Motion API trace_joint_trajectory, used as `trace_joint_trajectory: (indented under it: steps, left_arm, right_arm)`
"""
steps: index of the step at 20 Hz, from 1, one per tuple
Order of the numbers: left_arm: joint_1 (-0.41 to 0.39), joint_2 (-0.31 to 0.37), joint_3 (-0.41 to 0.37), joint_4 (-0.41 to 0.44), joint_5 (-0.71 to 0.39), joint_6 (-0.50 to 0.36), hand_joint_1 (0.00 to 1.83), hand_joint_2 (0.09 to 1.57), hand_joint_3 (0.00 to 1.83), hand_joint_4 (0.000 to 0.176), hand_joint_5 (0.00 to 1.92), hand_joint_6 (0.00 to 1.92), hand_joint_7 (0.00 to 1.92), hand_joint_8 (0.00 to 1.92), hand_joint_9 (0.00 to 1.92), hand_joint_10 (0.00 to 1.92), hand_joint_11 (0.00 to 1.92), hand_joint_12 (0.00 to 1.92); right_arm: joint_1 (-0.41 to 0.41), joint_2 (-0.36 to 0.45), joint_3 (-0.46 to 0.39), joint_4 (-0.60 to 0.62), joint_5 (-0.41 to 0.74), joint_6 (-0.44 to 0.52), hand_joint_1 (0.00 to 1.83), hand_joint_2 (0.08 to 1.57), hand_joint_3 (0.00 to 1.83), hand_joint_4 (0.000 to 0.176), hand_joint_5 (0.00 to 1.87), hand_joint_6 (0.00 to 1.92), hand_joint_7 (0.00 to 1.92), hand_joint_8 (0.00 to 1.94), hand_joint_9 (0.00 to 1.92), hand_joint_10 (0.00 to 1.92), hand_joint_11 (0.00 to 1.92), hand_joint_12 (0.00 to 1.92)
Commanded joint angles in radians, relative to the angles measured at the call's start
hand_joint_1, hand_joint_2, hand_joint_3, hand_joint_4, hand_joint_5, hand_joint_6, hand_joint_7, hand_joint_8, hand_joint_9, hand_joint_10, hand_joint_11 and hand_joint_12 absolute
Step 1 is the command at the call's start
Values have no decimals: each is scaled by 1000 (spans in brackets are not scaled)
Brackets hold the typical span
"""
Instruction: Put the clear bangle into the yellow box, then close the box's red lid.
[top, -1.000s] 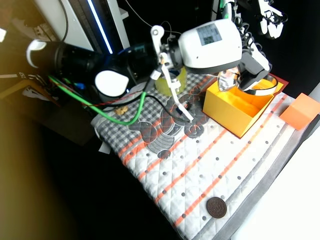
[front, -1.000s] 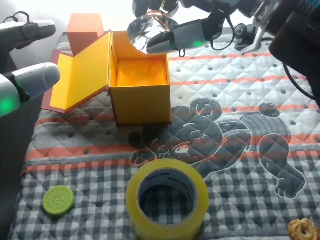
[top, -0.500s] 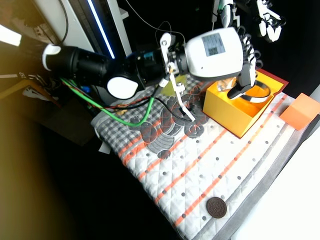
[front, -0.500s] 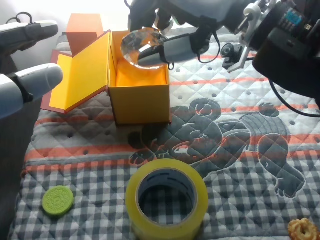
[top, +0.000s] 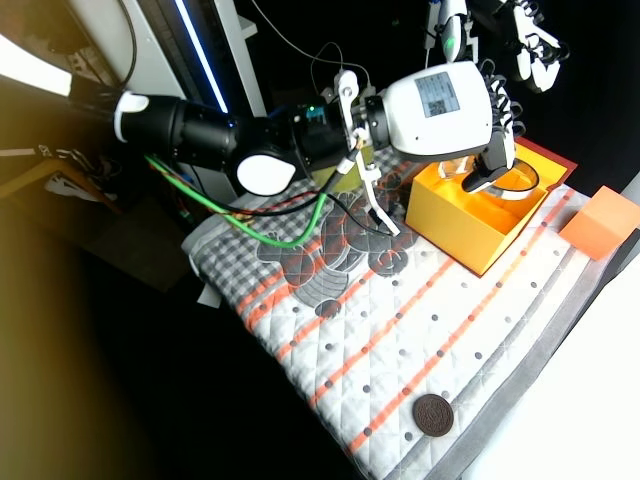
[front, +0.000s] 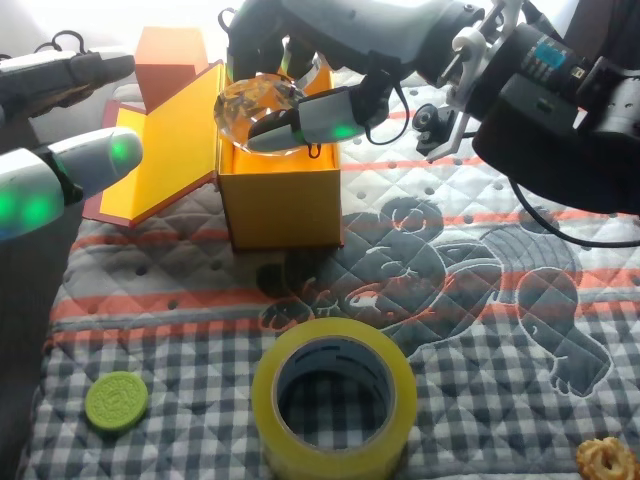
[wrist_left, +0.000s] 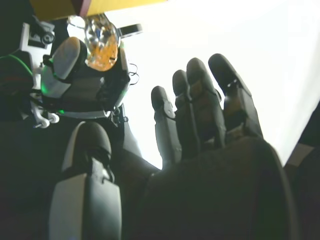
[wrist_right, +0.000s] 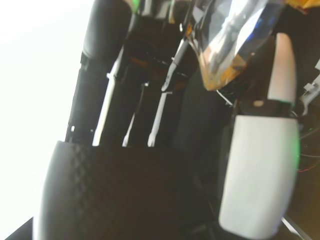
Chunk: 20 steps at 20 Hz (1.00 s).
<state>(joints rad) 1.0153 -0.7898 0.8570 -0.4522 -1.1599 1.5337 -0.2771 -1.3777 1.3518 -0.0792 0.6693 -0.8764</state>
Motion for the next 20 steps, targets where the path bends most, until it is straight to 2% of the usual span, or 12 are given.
trace_joint_trajectory:
  steps: [1, 3, 4, 5, 6, 7, 9, 10, 12, 15, 17, 20]
  left_arm:
    - [-12, -3, 6, 17, -119, -13, 400, 1116, 1, 107, 497, 0, 448, 0, 445, 2, 0, 937]
    - [-12, -4, 6, 16, -118, -15, 399, 1116, 1, 103, 498, 2, 450, 1, 445, 2, 0, 937]
    - [-12, -4, 6, 16, -119, -16, 397, 1118, 1, 107, 499, 1, 449, 0, 444, 1, 0, 925]
    - [-12, -4, 6, 16, -119, -16, 415, 1121, 1, 109, 494, 0, 440, 0, 433, 0, 0, 902]
    - [-12, -4, 6, 15, -120, -17, 415, 1121, 1, 109, 494, 0, 440, 0, 433, 0, 0, 902]
    - [-12, -4, 6, 14, -121, -18, 409, 1126, 1, 98, 492, 0, 431, 0, 418, 0, 0, 844]
    - [-12, -4, 6, 14, -121, -21, 416, 1122, 0, 98, 498, 2, 429, 2, 417, 2, 0, 861]
    - [-12, -4, 6, 12, -120, -22, 392, 1122, 0, 106, 487, 0, 428, 1, 418, 2, 0, 863]
    - [-10, -4, 4, 9, -121, -24, 407, 1110, 0, 98, 510, 6, 439, 3, 433, 4, 0, 910]
    - [-7, -4, 3, 5, -121, -29, 449, 1112, 0, 92, 515, 5, 442, 2, 436, 4, 0, 907]
    - [-2, -3, 0, 3, -123, -39, 420, 1116, 0, 106, 495, 0, 435, 0, 416, 0, 0, 870]
    - [9, -1, -1, 2, -132, -76, 433, 1108, 0, 112, 504, 2, 444, 3, 423, 3, 0, 868]
  right_arm:
    - [9, 3, 3, 14, 156, 6, 1293, 1043, 2, 0, 1045, 671, 1268, 693, 1585, 12, 1182, 1110]
    - [-1, 2, 0, 14, 157, 6, 1274, 1081, 3, 0, 956, 811, 1162, 873, 1485, 3, 995, 1391]
    - [-10, 3, -5, 14, 158, 6, 1341, 1059, 0, 0, 842, 350, 1114, 816, 1296, 0, 670, 1356]
    - [-16, 3, -6, 16, 158, 7, 1073, 1014, 0, 0, 654, 94, 885, 315, 1126, 0, 687, 1224]
    - [-25, 3, -8, 21, 162, 14, 1073, 1014, 0, 0, 654, 94, 885, 315, 1126, 0, 687, 1224]
    - [-37, 4, -8, 32, 169, 23, 897, 978, 0, 33, 394, 3, 406, 13, 799, 0, 592, 1057]
    - [-50, 12, -8, 45, 179, 35, 805, 949, 0, 13, 285, 0, 358, 2, 658, 0, 430, 1143]
    - [-56, 18, -9, 48, 187, 44, 767, 951, 0, 20, 233, 0, 354, 1, 586, 0, 310, 1194]
    - [-63, 37, -16, 54, 203, 50, 766, 947, 0, 37, 218, 0, 351, 1, 540, 0, 160, 1237]
    - [-65, 70, -26, 57, 219, 50, 691, 949, 0, 14, 197, 1, 329, 1, 520, 0, 381, 1237]
    - [-67, 108, -41, 57, 244, 50, 674, 947, 0, 39, 178, 0, 281, 0, 396, 0, 84, 1223]
    - [-71, 191, -74, 57, 294, 50, 585, 928, 0, 67, 167, 2, 286, 6, 254, 6, 0, 740]
